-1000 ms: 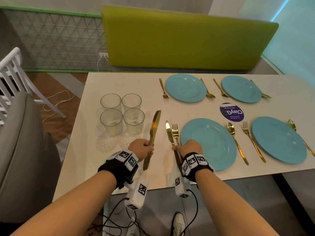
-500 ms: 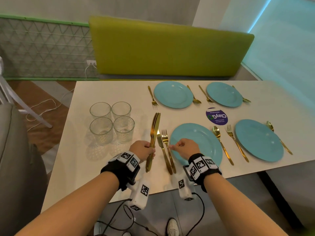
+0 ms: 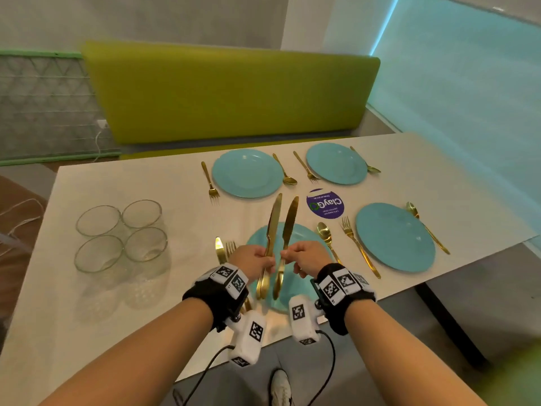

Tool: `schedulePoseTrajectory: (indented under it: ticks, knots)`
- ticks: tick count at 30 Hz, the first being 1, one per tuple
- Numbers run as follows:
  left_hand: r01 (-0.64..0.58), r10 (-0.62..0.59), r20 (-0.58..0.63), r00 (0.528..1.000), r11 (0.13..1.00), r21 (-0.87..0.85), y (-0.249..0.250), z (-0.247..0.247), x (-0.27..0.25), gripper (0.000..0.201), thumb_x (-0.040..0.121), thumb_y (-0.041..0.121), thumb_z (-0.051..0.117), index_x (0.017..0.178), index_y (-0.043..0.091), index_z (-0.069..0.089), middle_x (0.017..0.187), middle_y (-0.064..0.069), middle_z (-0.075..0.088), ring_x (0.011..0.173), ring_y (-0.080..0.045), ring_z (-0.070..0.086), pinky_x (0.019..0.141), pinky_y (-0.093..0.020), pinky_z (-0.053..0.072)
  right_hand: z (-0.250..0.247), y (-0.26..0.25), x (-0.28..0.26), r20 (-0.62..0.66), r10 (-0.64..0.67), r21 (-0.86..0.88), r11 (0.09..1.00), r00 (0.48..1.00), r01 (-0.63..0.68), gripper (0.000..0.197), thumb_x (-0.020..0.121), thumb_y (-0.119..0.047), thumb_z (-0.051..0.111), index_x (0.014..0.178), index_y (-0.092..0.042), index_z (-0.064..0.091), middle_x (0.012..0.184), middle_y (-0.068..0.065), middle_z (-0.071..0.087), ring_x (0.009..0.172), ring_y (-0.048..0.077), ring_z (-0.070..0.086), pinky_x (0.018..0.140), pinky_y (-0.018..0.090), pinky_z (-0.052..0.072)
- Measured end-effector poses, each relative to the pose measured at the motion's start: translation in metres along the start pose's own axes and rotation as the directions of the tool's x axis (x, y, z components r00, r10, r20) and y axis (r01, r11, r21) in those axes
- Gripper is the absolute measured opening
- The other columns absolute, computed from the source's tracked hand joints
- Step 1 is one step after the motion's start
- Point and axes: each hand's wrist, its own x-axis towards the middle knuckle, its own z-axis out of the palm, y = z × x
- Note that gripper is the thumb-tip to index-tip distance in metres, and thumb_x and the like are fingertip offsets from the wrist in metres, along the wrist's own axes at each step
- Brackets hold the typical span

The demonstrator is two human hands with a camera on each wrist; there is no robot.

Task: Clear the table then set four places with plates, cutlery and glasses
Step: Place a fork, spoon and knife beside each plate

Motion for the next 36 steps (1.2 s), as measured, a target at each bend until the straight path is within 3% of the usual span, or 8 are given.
schedulePoseTrajectory:
  ticks: [4, 8, 11, 13, 16, 19, 23, 36]
  knots:
    - [0.038, -0.043, -0.04, 0.998, 0.993, -0.113, 0.012, 0.021, 0.044, 0.025, 0.08, 0.01, 0.066, 0.058, 0.019, 0.065, 0.054, 0.004, 0.068, 0.088, -0.034, 0.068, 0.093, -0.052, 0.051, -0.06, 0.029, 0.025, -0.082, 0.083, -0.143, 0.985, 0.993, -0.094, 0.022, 0.087, -0.023, 0.064, 0.066, -0.017, 0.062, 0.069, -0.003, 0.062, 0.053, 0.01, 0.048, 0.051, 0.02, 0.041]
    - [0.04, -0.049, -0.055, 0.997, 0.987, -0.158, 0.043, 0.042, 0.066, 0.023, 0.083, 0.003, 0.064, 0.064, 0.016, 0.062, 0.042, 0.009, 0.064, 0.074, -0.028, 0.064, 0.094, -0.052, 0.051, -0.112, 0.059, 0.053, -0.133, 0.192, -0.301, 0.927, 0.972, -0.224, 0.018, 0.083, -0.025, 0.068, 0.069, -0.015, 0.067, 0.086, 0.006, 0.07, 0.074, 0.018, 0.058, 0.078, 0.03, 0.052]
    - [0.052, -0.062, -0.07, 0.996, 0.989, -0.141, 0.057, 0.056, 0.082, 0.023, 0.084, 0.006, 0.064, 0.065, 0.019, 0.062, 0.052, 0.006, 0.066, 0.081, -0.032, 0.068, 0.094, -0.049, 0.051, -0.132, 0.078, 0.072, -0.146, 0.237, -0.36, 0.892, 0.96, -0.275, 0.021, 0.084, -0.028, 0.068, 0.085, -0.007, 0.071, 0.098, 0.009, 0.07, 0.093, 0.023, 0.064, 0.091, 0.033, 0.052]
    - [0.059, -0.068, -0.072, 0.995, 0.991, -0.121, 0.063, 0.065, 0.089, 0.022, 0.085, 0.01, 0.063, 0.067, 0.022, 0.061, 0.065, 0.001, 0.066, 0.094, -0.034, 0.069, 0.095, -0.047, 0.051, -0.139, 0.087, 0.081, -0.139, 0.259, -0.386, 0.875, 0.956, -0.293, 0.019, 0.084, -0.028, 0.068, 0.079, -0.01, 0.066, 0.09, 0.006, 0.066, 0.09, 0.021, 0.061, 0.092, 0.032, 0.051]
    - [0.077, -0.088, -0.085, 0.993, 0.99, -0.116, 0.068, 0.074, 0.097, 0.012, 0.086, 0.014, 0.063, 0.076, 0.019, 0.064, 0.073, -0.001, 0.067, 0.091, -0.027, 0.069, 0.095, -0.043, 0.052, -0.143, 0.096, 0.091, -0.101, 0.289, -0.436, 0.847, 0.952, -0.304, 0.02, 0.084, -0.029, 0.067, 0.069, -0.018, 0.06, 0.085, 0.001, 0.064, 0.092, 0.02, 0.06, 0.094, 0.031, 0.05]
    - [0.094, -0.106, -0.096, 0.99, 0.989, -0.117, 0.072, 0.081, 0.102, 0.007, 0.087, 0.014, 0.062, 0.091, 0.011, 0.067, 0.085, -0.005, 0.069, 0.093, -0.025, 0.069, 0.095, -0.043, 0.052, -0.14, 0.102, 0.098, -0.09, 0.301, -0.471, 0.827, 0.949, -0.307, 0.028, 0.084, -0.032, 0.067, 0.098, -0.008, 0.07, 0.107, 0.007, 0.068, 0.105, 0.022, 0.063, 0.097, 0.033, 0.05]
    - [0.109, -0.119, -0.102, 0.988, 0.989, -0.096, 0.075, 0.089, 0.109, 0.017, 0.086, 0.015, 0.063, 0.071, 0.024, 0.061, 0.086, -0.006, 0.07, 0.098, -0.029, 0.068, 0.096, -0.045, 0.051, -0.136, 0.107, 0.104, -0.118, 0.313, -0.48, 0.813, 0.943, -0.329, 0.034, 0.082, -0.034, 0.069, 0.105, -0.008, 0.069, 0.106, 0.007, 0.069, 0.101, 0.022, 0.064, 0.095, 0.033, 0.051]
    - [0.121, -0.128, -0.13, 0.983, 0.991, -0.061, 0.086, 0.102, 0.111, 0.016, 0.086, 0.018, 0.064, 0.072, 0.024, 0.06, 0.096, -0.012, 0.071, 0.099, -0.03, 0.067, 0.096, -0.046, 0.051, -0.137, 0.116, 0.112, -0.175, 0.317, -0.494, 0.791, 0.932, -0.362, 0.03, 0.08, -0.036, 0.071, 0.097, -0.011, 0.068, 0.093, 0.003, 0.067, 0.079, 0.016, 0.059, 0.078, 0.026, 0.049]
